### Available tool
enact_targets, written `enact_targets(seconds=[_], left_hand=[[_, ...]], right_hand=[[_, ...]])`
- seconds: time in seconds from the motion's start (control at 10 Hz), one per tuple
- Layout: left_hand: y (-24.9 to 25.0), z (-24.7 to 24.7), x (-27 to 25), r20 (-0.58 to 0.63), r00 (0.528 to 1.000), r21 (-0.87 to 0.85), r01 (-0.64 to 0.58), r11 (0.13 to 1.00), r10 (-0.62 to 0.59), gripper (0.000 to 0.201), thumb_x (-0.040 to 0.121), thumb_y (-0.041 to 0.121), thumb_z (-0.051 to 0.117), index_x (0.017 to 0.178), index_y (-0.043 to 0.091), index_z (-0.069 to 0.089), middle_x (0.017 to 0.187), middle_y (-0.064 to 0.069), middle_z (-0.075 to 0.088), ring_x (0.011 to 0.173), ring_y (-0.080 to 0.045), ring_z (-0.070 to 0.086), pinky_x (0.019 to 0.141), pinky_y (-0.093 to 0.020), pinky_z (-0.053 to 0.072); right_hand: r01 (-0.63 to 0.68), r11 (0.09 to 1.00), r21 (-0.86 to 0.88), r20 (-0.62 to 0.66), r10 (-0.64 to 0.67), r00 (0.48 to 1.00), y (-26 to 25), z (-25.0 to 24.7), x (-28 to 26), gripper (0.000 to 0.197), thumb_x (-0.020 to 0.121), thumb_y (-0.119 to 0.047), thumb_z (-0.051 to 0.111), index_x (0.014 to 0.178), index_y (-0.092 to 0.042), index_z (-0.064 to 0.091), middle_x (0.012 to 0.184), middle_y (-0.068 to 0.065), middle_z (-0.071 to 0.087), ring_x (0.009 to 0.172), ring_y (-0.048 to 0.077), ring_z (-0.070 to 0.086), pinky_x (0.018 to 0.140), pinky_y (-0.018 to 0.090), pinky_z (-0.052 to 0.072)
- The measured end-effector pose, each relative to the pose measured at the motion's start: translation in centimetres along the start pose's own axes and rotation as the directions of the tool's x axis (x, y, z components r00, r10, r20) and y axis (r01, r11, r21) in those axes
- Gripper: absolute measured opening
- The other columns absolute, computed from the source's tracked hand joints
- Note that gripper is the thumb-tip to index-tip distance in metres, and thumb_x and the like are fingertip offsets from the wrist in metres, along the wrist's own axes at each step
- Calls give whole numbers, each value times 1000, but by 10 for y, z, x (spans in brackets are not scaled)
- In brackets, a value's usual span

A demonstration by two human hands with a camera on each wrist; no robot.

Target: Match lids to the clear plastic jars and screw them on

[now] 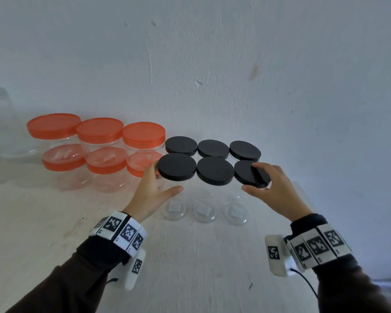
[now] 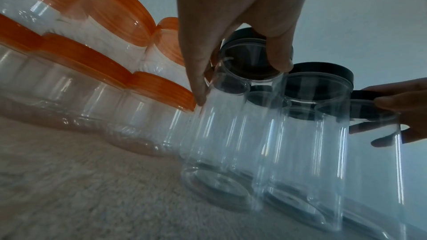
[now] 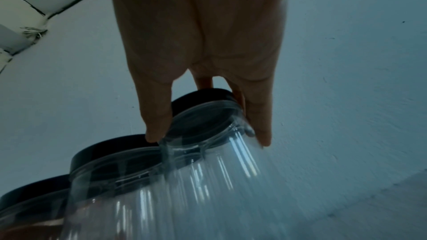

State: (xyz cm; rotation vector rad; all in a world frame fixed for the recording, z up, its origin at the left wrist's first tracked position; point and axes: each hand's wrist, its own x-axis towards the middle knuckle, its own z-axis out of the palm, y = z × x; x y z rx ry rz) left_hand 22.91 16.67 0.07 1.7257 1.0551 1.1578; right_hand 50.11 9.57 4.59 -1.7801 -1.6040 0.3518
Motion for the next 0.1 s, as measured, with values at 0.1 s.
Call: enact_targets(seconds=[0.1], left_hand=[[9, -3, -3, 16, 1000, -7, -25, 1000, 26, 70, 69, 34, 76, 125, 31, 33, 115, 31, 40, 99, 29, 37, 82, -5, 32]], right_hand=[[14, 999, -46, -26, -16, 1000, -1, 0, -3, 70, 75, -32, 75, 134, -21, 41, 140, 7, 32, 127, 23, 33, 98, 28, 32]])
